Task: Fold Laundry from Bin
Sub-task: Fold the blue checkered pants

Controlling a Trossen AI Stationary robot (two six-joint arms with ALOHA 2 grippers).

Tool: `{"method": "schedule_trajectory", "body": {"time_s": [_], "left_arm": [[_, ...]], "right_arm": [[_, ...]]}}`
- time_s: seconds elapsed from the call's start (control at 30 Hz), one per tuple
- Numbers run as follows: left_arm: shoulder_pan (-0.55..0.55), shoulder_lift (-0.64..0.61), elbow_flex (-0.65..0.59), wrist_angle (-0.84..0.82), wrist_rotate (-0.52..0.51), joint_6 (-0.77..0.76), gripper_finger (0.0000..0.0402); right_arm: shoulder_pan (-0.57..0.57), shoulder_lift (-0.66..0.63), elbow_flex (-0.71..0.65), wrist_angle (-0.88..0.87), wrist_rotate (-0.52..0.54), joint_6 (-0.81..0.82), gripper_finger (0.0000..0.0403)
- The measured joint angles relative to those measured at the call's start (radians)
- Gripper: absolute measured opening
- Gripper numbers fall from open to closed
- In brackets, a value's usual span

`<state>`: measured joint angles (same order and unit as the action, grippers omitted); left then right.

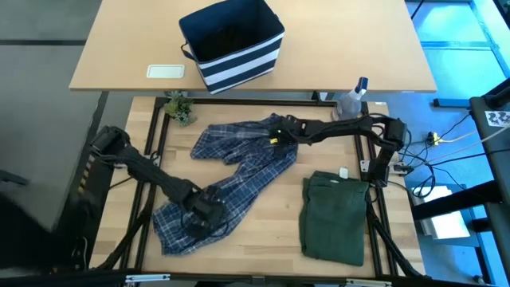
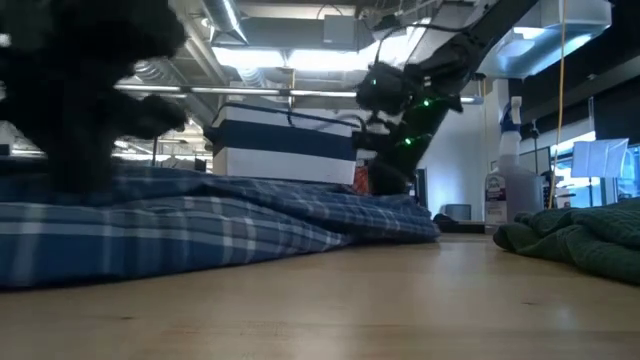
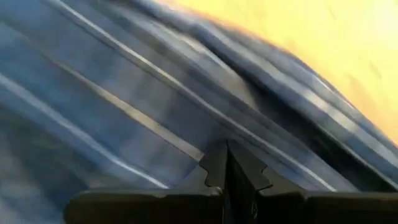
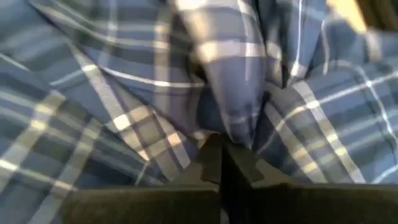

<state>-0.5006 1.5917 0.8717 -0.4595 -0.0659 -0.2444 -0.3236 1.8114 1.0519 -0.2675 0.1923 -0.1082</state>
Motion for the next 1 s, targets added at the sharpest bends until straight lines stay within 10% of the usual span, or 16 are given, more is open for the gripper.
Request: {"method": "schedule_trajectory", "body": {"time_s": [0.37,0.7,1.0], "left_arm": [[-0.069,0.040,-0.050,-0.040,0.264,-0.174,0.0000],[-0.036,-0.002,-0.051,-0.376,-0.097,-0.347,0.0000],[0.045,-0.026,-0.041,-0.479,-0.229,-0.351,0.0000]], "right_arm": [[0.048,0.000,0.000,-0.427,0.075,0.187,0.0001],[0.232,-0.089,0.000,-0.448,-0.216,0.215,0.0001],[0.255,-0.244,0.024,-0.418,-0.064,0.188,0.0001]]}}
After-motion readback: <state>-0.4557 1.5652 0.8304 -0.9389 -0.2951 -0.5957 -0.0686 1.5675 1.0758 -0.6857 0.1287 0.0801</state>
